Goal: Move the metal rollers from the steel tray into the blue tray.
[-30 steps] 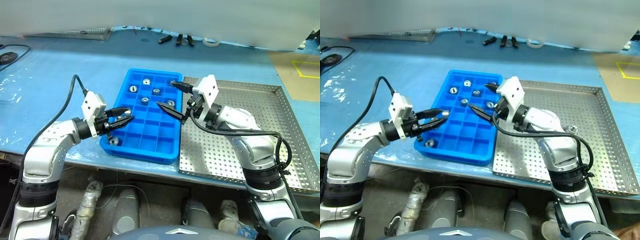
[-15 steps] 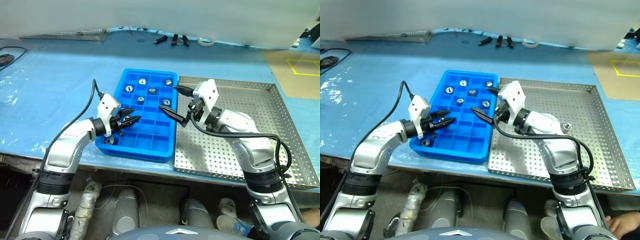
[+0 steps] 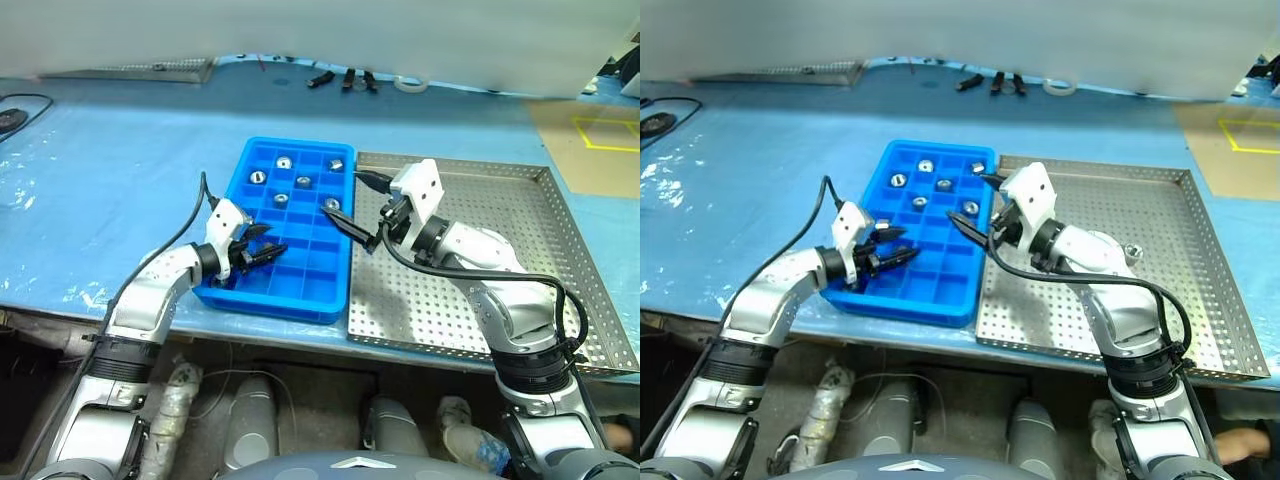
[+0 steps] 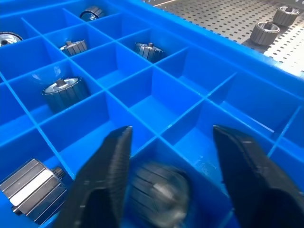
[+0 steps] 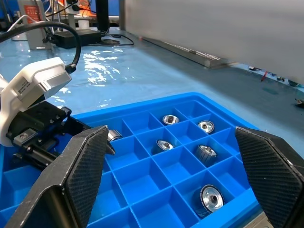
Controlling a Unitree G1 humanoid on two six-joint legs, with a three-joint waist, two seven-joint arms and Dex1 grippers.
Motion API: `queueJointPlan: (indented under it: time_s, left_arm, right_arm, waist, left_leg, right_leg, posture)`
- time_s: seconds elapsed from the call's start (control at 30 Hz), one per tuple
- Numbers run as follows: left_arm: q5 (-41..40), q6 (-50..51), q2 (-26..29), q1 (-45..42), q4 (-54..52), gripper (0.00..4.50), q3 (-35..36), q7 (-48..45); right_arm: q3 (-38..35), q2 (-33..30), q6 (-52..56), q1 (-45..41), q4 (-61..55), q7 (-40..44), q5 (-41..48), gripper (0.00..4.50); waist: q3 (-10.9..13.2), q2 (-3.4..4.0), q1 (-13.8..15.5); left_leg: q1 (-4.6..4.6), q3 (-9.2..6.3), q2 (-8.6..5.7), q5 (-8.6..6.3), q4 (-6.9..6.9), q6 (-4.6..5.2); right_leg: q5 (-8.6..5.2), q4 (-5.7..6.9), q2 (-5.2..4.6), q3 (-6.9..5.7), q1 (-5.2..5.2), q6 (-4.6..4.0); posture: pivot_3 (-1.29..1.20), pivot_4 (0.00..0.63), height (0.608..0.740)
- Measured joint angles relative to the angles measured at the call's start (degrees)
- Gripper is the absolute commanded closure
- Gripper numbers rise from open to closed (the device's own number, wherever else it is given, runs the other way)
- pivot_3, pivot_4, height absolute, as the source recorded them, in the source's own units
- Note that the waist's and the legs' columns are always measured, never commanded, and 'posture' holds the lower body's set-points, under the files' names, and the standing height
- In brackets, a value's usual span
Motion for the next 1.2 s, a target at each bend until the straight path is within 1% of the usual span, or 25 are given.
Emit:
queueJointPlan:
  time_s: [0.03, 0.07, 0.17, 0.27, 0.37, 0.5, 0.53, 0.57, 0.73, 0.77, 0.87, 0.97, 1.07, 1.2]
  left_arm:
    - [0.40, -0.83, -0.09, -0.16, 0.85, 0.19, 0.02, 0.20]
    - [0.61, -1.27, -0.10, -0.39, 1.30, 0.02, 0.03, 0.38]
    - [0.55, -1.62, -0.31, -0.66, 1.56, 0.02, 0.09, 0.73]
    - [-1.57, -0.49, -0.34, -1.73, 0.97, 0.02, 0.82, 0.08]
    - [-3.91, 0.59, -0.53, -5.04, -0.36, 0.02, 1.73, -0.75]
    - [-4.46, 0.60, -1.65, -9.59, 0.07, 0.02, 1.16, -1.85]
    - [-4.30, 0.39, -2.35, -10.74, 1.09, 0.02, 0.66, -2.08]
    - [-4.17, 0.20, -2.96, -11.78, 2.41, 0.02, 0.25, -2.25]
    - [-4.74, 0.10, -6.14, -16.06, 8.05, 0.02, -0.64, -5.83]
    - [-4.87, 0.10, -6.74, -16.96, 8.76, 0.02, -0.70, -6.22]
    - [-5.31, -0.07, -8.56, -19.90, 10.68, 0.02, -1.14, -7.61]
    - [-4.24, -1.18, -10.10, -21.80, 13.08, 0.02, -2.15, -7.79]
    - [-4.53, -0.84, -11.68, -22.23, 12.79, 0.02, -3.24, -8.92]
    - [-4.75, 0.21, -11.84, -22.46, 11.33, 0.02, -3.45, -9.77]
  right_arm:
    - [0.00, 0.00, 0.00, 0.01, -0.02, -0.10, 0.00, 0.00]
    - [0.00, 0.05, 0.00, 0.00, -0.03, -0.28, 0.00, 0.00]
    - [0.01, 0.11, 0.00, 0.00, -0.02, -0.57, 0.00, 0.00]
    - [0.00, 0.04, -0.11, 0.08, -0.02, -0.64, -0.03, 0.00]
    - [-0.16, -0.88, -0.28, 1.01, -0.03, -0.59, -0.07, 0.00]
    - [-2.84, -2.51, -0.38, 3.90, -0.15, -1.23, -0.21, 0.00]
    - [-3.96, -3.17, -0.49, 4.80, -0.28, -1.70, -0.40, 0.00]
    - [-4.86, -3.66, -0.60, 5.51, -0.29, -2.06, -0.62, 0.00]
    - [-8.73, -5.12, -0.88, 9.78, -1.88, -3.87, -1.30, 0.00]
    - [-9.14, -5.12, -0.86, 10.64, -2.42, -4.42, -1.37, 0.00]
    - [-10.13, -5.11, -1.05, 13.57, -3.52, -5.83, -1.93, 0.00]
    - [-9.99, -4.22, -3.01, 14.92, -0.64, -7.11, -3.59, 0.00]
    - [-10.02, -3.14, -4.85, 15.18, 4.39, -8.76, -5.53, 0.00]
    - [-11.42, -2.64, -5.72, 15.53, 6.08, -9.33, -5.51, 0.00]
  waist:
    - [0.00, 0.00, 0.02]
    - [0.00, -0.01, 0.02]
    - [0.00, -0.01, 0.03]
    - [0.00, -0.01, 0.04]
    - [0.00, -0.01, 0.27]
    - [-0.01, -0.01, 0.16]
    - [-0.01, -0.01, 0.24]
    - [-0.01, -0.02, 0.27]
    - [-0.02, -0.03, -0.95]
    - [-0.02, -0.04, -1.19]
    - [-0.02, -0.04, -1.87]
    - [-0.03, -0.05, -2.93]
    - [-0.03, -0.06, -3.54]
    - [-0.03, -0.05, -4.45]
  left_leg:
    - [0.00, 0.00, 0.00, 0.01, 0.00, 0.00]
    - [0.00, 0.00, -0.01, 0.01, 0.00, -0.01]
    - [-0.01, 0.00, -0.01, 0.02, 0.00, -0.01]
    - [-0.01, 0.00, 0.00, 0.03, 0.01, -0.01]
    - [-0.03, 0.00, -0.05, 0.05, 0.01, 0.04]
    - [-0.01, 0.02, -0.08, 0.07, 0.05, 0.07]
    - [-0.01, 0.02, -0.08, 0.07, 0.05, 0.07]
    - [-0.02, 0.03, -0.08, 0.08, 0.05, 0.08]
    - [-0.03, 0.07, -0.07, 0.08, 0.07, 0.11]
    - [-0.04, 0.07, -0.08, 0.08, 0.08, 0.12]
    - [0.01, 0.13, -0.08, 0.05, 0.10, 0.17]
    - [0.01, 0.14, -0.09, -0.06, 0.19, 0.37]
    - [-0.01, 0.18, -0.09, -0.12, 0.31, 0.47]
    - [-0.01, 0.19, -0.08, -0.15, 0.32, 0.53]
  right_leg:
    - [0.00, 0.00, 0.01, 0.00, 0.00, 0.00]
    - [0.00, 0.00, 0.00, 0.00, 0.00, 0.00]
    - [0.00, 0.00, 0.00, 0.00, 0.00, -0.01]
    - [0.00, 0.02, 0.00, -0.01, 0.00, -0.01]
    - [0.01, 0.03, -0.03, -0.01, 0.02, -0.02]
    - [0.01, 0.04, -0.09, 0.00, 0.05, -0.02]
    - [0.01, 0.04, -0.10, 0.00, 0.06, -0.02]
    - [0.01, 0.04, -0.11, -0.01, 0.07, -0.02]
    - [0.01, 0.03, -0.08, 0.36, 0.03, -0.01]
    - [0.01, 0.03, -0.07, 0.36, 0.03, -0.01]
    - [0.01, 0.02, -0.05, 0.49, 0.02, -0.02]
    - [0.02, 0.03, -0.06, 0.53, 0.05, -0.02]
    - [0.04, 0.04, -0.07, 0.53, 0.04, -0.04]
    - [0.04, 0.04, -0.06, 0.57, 0.04, -0.04]
  posture:
    - [0.04, 0.150, 0.740]
    - [0.04, 0.150, 0.740]
    - [0.04, 0.150, 0.740]
    - [0.02, 0.150, 0.740]
    - [0.01, 0.150, 0.740]
    - [0.01, 0.150, 0.740]
    - [-0.08, 0.150, 0.740]
    - [-0.08, 0.150, 0.740]
    - [-0.10, 0.150, 0.740]
    - [-0.19, 0.150, 0.740]
    - [-0.23, 0.150, 0.740]
    - [-0.23, 0.150, 0.740]
    - [-0.23, 0.150, 0.740]
    - [-0.22, 0.150, 0.740]
